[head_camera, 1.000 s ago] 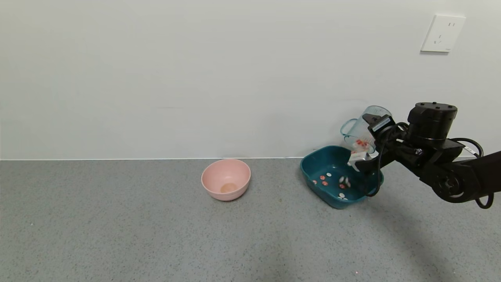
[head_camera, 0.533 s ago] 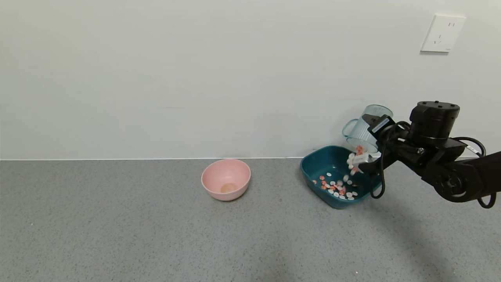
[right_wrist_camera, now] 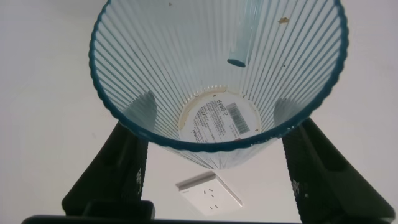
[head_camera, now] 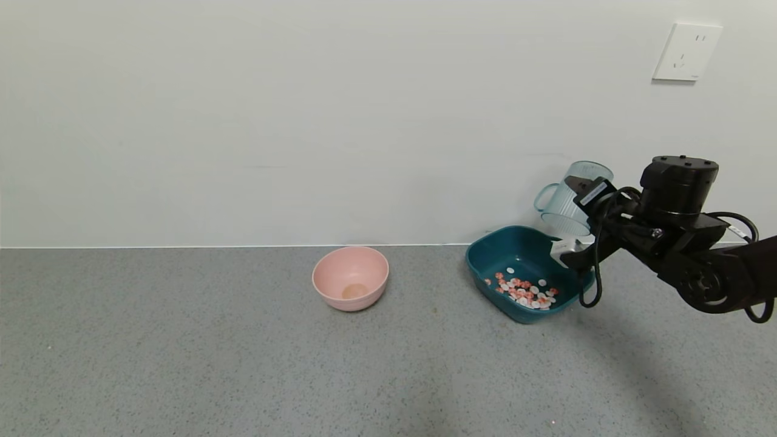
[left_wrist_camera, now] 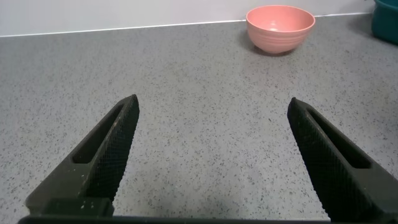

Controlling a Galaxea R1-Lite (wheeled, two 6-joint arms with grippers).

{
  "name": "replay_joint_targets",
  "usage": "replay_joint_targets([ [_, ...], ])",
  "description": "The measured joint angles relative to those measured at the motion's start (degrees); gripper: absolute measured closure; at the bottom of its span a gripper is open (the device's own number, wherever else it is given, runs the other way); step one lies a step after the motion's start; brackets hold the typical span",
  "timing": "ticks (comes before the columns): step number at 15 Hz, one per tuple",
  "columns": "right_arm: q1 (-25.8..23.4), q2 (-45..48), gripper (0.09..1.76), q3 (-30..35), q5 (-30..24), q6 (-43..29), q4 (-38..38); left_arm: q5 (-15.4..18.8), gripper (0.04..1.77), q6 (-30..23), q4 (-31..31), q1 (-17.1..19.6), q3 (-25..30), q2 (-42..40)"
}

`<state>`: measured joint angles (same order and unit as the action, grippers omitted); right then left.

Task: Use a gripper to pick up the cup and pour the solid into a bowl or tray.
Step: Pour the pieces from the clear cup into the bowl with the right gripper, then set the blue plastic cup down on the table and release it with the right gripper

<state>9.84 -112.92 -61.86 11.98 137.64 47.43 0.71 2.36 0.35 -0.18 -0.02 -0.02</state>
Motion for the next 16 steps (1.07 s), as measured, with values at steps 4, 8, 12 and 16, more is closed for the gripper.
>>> replay_joint_targets([
  [4,0.0,0.8,0.53,0.9,0.1,-3.3,-0.1,0.0,0.09,0.0,0.0,0.0,0.0,0.0],
  [8,0.9,1.4,0.53,2.2,0.5,-14.7,-0.2,0.0,0.09,0.0,0.0,0.0,0.0,0.0],
  [12,3.9,2.4,0.53,6.9,6.1,-35.9,-0.4,0.0,0.09,0.0,0.0,0.0,0.0,0.0],
  [16,7.6,3.4,0.53,9.7,7.4,-53.5,-0.7,0.0,0.09,0.0,0.0,0.0,0.0,0.0],
])
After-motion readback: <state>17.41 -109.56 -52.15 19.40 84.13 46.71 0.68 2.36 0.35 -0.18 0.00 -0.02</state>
